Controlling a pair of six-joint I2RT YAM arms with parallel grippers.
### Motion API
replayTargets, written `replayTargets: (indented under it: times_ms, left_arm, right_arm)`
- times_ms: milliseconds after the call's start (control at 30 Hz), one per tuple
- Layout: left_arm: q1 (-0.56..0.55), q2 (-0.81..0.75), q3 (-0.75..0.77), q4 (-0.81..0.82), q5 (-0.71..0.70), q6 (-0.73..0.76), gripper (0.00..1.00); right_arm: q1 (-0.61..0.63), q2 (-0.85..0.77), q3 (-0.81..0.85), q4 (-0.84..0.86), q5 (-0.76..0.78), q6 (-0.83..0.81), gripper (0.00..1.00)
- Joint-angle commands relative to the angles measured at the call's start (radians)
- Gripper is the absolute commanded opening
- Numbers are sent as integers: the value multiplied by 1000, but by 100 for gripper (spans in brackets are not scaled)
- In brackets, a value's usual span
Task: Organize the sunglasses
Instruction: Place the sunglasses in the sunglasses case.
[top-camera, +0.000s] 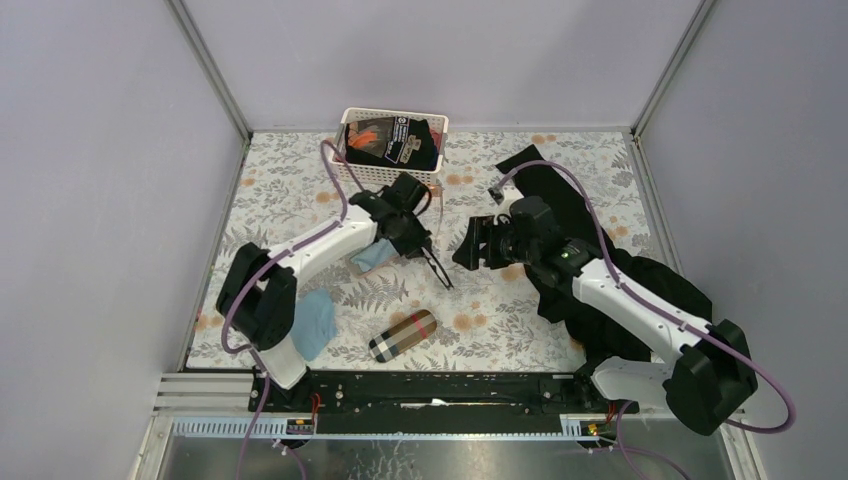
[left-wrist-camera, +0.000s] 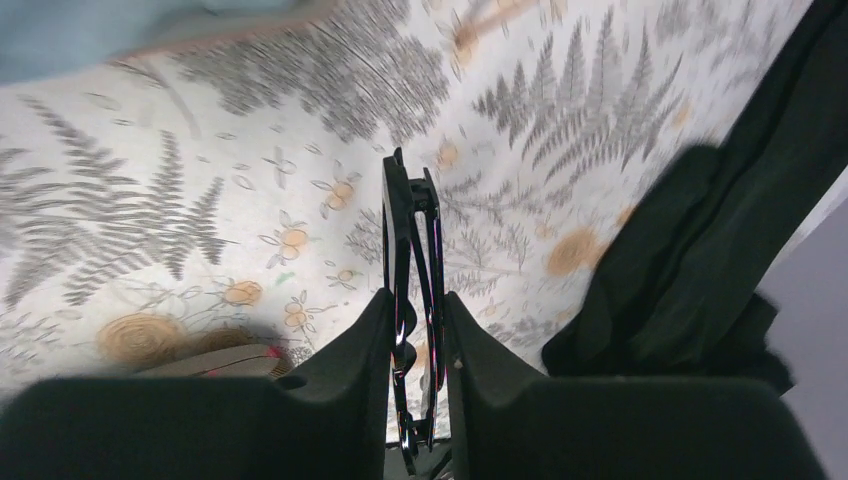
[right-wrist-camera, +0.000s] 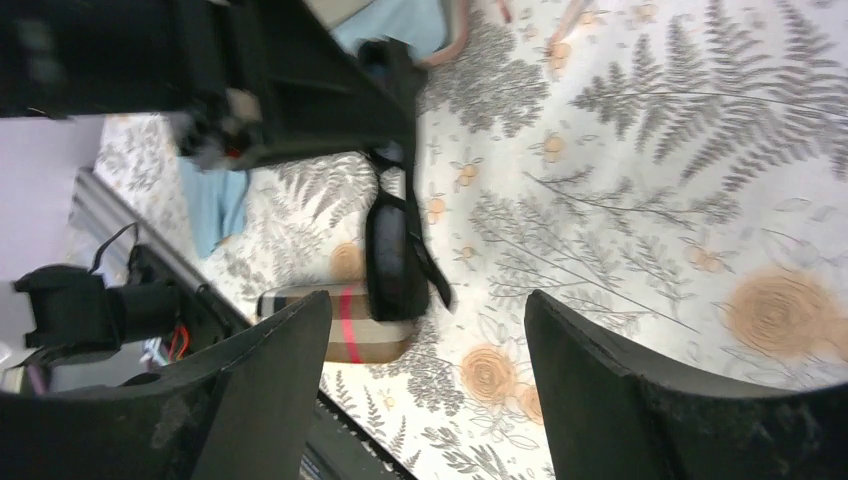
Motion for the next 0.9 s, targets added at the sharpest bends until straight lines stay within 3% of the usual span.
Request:
replayTargets:
  times_ms: [0, 200, 367, 867]
  left_arm:
    - [81, -81, 58, -195, -148, -122, 0]
    - [210, -103, 91, -352, -201, -212, 0]
    - [271, -100, 69, -387, -201, -324, 0]
    - [258, -119, -21, -377, -278, -795, 0]
  right_arm:
    - [3, -60, 44, -90, 176, -19, 78]
    - [2, -73, 40, -99, 201, -14, 78]
    - [2, -57, 37, -98, 164, -16, 78]
    - [2, -101, -38, -101, -1, -22, 78]
